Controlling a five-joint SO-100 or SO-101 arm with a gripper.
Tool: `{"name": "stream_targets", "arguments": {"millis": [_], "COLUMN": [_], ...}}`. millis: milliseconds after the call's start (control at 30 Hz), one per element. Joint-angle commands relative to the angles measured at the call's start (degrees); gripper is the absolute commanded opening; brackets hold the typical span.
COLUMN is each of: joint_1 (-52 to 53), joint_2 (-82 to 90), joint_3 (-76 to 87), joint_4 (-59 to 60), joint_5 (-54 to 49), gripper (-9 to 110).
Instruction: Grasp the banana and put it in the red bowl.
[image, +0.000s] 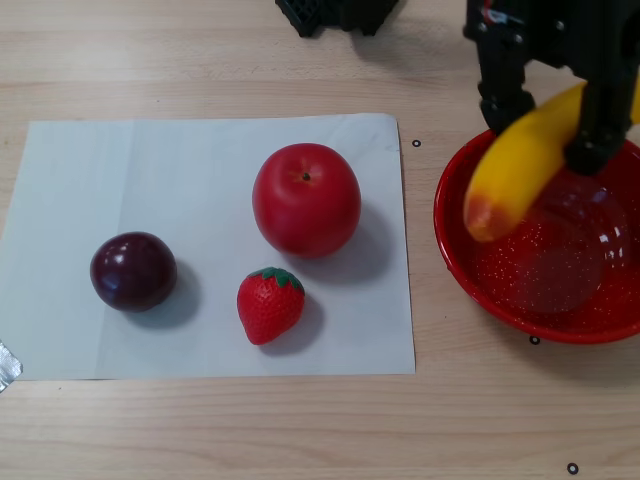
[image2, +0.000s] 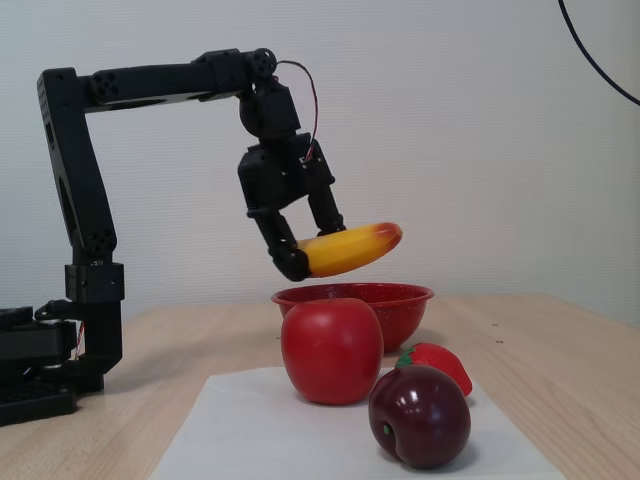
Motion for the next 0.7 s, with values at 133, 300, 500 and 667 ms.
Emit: {"name": "stream_targets", "arguments": {"millis": [133, 300, 500, 667], "joint_1": [-0.9, -1.4, -2.3, -2.6], "joint_2": [-0.2, -2.1, -2.4, -1.6], "joint_3": [-1.5, -1.1, -3.2, -9.8], "joint_4": [-6.9, -6.8, -5.2, 1.8], "joint_5": [2.4, 3.5, 3.2, 2.2], "gripper": [6, 27, 35, 30]}}
